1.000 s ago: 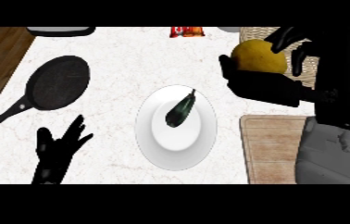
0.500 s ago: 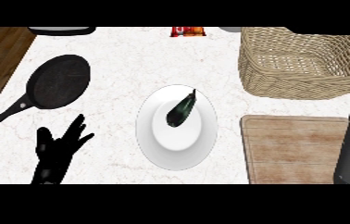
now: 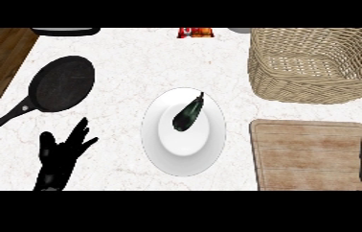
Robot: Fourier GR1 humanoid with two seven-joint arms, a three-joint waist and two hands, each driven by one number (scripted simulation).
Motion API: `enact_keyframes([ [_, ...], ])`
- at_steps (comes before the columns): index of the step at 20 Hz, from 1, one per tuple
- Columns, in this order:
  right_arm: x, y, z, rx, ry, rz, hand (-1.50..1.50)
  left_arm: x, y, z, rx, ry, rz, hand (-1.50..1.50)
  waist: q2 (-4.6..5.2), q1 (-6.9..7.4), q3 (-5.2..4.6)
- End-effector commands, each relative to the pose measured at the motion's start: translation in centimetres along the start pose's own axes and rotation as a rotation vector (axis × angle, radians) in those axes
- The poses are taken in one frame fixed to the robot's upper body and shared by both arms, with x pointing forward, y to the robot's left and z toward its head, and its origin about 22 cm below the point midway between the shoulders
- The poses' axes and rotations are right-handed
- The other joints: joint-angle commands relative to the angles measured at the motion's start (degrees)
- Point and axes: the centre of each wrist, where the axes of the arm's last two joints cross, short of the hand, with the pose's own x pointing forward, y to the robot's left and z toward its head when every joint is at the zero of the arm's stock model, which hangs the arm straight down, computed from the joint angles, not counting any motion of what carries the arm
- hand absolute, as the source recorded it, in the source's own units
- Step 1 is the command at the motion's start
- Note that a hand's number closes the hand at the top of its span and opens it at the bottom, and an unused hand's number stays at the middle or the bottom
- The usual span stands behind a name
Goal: Pick the lemon from the cutting board and place it in the basket
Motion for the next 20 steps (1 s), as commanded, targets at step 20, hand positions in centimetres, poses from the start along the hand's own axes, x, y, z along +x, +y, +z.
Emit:
enact_keyframes([
  [20, -14.0, 1.2, -5.0, -0.037, 0.145, 0.119, 1.50, -0.6, -0.6, 0.0, 0.003, 0.072, 0.010, 0.00, 0.24, -0.25, -0.45],
])
